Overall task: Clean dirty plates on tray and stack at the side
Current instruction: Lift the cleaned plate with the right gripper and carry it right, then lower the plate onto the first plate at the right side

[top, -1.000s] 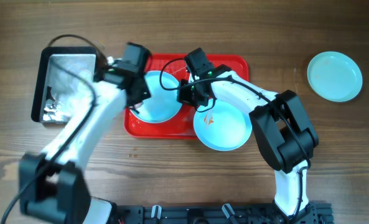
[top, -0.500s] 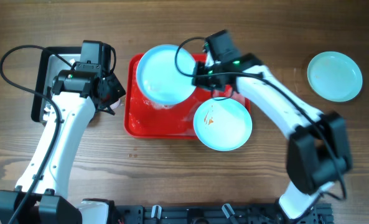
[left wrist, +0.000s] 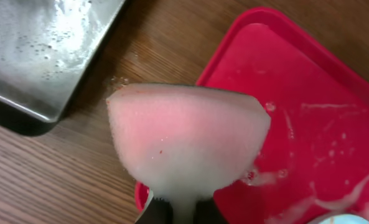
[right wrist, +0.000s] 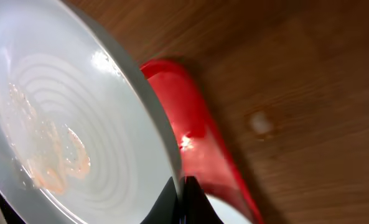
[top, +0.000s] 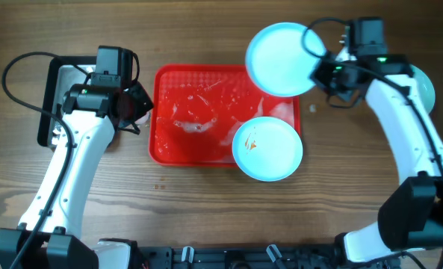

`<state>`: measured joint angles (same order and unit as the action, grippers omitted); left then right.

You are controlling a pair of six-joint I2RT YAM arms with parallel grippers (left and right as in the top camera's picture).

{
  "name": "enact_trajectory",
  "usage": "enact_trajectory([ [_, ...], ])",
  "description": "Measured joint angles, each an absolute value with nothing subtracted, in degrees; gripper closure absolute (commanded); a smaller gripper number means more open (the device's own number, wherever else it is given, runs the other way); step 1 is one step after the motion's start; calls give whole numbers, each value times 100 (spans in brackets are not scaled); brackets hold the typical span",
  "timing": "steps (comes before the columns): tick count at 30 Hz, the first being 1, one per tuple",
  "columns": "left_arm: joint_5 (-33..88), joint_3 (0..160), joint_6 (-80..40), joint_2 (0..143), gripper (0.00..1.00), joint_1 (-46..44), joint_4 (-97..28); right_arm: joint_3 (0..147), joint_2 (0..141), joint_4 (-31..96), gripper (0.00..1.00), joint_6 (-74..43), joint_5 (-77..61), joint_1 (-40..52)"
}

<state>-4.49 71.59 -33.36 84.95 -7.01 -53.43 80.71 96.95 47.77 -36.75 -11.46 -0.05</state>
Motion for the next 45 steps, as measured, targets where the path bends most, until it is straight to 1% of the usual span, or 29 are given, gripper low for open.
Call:
enact_trajectory([
  [5,-263,7159,-3323,8495,96,-908,-5024,8071,9695,5017,96,-3610,-1131,-1125],
  [12,-134,7159,-3170,8772,96,-1815,-4427,8071,9688,5190,96,-3275,-1092,-2703],
  [14,-134,7159,-3159,8868,96,-1850,-4340,8071,9684,5269,96,-3098,-1085,-2965],
  [16,-137,7159,-3159,8949,96,-1848,-4235,8071,9682,5369,95,-2936,-1063,-2998],
  [19,-134,7159,-3159,9002,96,-1848,-4097,8071,9651,5511,96,-2818,-819,-2630],
  [25,-137,7159,-3159,9242,96,-1850,-4021,8071,9424,5376,96,-2821,397,-1142],
  [27,-137,7159,-3159,9367,96,-1848,-4014,8071,9411,5260,96,-2821,1002,-556],
  [28,-137,7159,-3159,9415,96,-1848,-4003,8071,9411,5151,96,-2821,1485,-119],
  [31,-137,7159,-3159,9454,96,-1848,-3999,8071,9411,4936,96,-2821,2724,764],
  [36,-137,7159,-3159,9456,96,-1848,-3979,8071,9411,4372,96,-2722,4805,2010],
  [39,-137,7159,-3159,9456,96,-1848,-3979,8071,9413,4016,96,-2532,5607,2528],
  [45,-137,7159,-3157,9459,96,-1848,-3981,8071,9745,4353,96,-2493,6058,2856],
])
